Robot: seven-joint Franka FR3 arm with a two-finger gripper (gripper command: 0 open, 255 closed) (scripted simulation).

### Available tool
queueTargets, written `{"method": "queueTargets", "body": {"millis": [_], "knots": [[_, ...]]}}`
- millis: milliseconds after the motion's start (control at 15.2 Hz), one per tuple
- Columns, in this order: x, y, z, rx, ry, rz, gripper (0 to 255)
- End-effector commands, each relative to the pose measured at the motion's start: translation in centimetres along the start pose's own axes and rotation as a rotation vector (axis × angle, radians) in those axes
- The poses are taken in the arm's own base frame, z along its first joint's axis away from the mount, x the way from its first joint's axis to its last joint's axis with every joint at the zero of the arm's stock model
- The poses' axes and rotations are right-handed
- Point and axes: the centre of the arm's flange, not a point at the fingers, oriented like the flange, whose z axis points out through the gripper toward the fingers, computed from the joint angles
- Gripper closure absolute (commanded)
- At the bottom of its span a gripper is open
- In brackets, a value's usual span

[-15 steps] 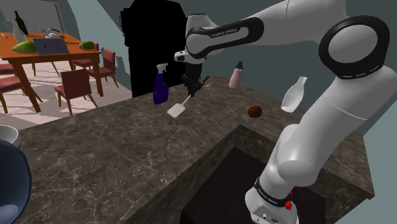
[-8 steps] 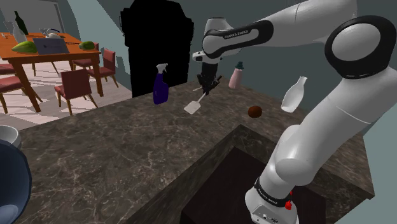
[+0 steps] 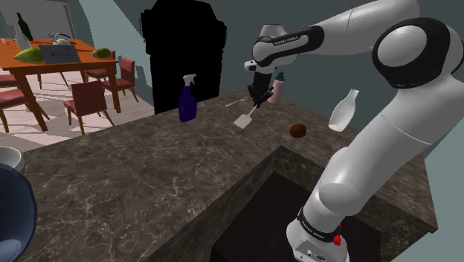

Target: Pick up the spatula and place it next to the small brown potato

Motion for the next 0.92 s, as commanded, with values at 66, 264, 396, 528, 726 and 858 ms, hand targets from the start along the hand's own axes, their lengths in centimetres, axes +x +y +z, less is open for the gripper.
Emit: {"method": "queueTargets", "body": {"millis": [66, 264, 396, 528, 726, 858], "knots": [[-3.9, -1.2, 0.2, 0.000, 0.000, -0.002, 255], [-7.7, -2.2, 0.5, 0.000, 0.000, -0.002, 255], [-10.3, -2.9, 0.6, 0.000, 0.000, -0.002, 255], [-12.8, -3.5, 0.8, 0.000, 0.000, -0.002, 255], [-16.2, -4.4, 1.6, 0.000, 0.000, -0.002, 255], [-16.2, -4.4, 2.6, 0.000, 0.000, -0.002, 255]]}}
